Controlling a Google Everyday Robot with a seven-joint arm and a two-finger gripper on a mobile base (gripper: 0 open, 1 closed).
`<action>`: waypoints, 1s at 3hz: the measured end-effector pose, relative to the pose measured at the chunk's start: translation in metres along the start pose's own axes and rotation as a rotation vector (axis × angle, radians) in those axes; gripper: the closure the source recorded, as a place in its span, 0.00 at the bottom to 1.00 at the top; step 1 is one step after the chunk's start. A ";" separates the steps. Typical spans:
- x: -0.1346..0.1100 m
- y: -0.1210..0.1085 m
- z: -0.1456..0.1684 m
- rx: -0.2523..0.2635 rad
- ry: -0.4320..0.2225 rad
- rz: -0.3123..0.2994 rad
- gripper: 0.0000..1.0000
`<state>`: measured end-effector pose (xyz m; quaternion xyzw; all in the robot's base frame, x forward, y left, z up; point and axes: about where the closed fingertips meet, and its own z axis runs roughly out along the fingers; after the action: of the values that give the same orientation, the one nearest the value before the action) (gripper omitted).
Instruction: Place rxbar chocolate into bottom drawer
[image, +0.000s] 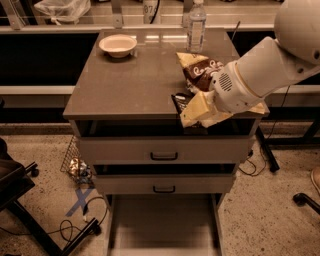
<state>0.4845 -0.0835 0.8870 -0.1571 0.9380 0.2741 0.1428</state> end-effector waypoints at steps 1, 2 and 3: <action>0.029 -0.023 0.054 -0.019 0.031 0.027 1.00; 0.081 -0.061 0.101 -0.030 0.066 0.022 1.00; 0.132 -0.097 0.140 -0.081 0.070 0.027 1.00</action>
Offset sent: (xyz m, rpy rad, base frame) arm -0.0627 -0.0326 -0.2296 -0.0010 0.1002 0.0573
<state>0.4255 -0.1112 0.6817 -0.1597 0.9326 0.3079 0.0995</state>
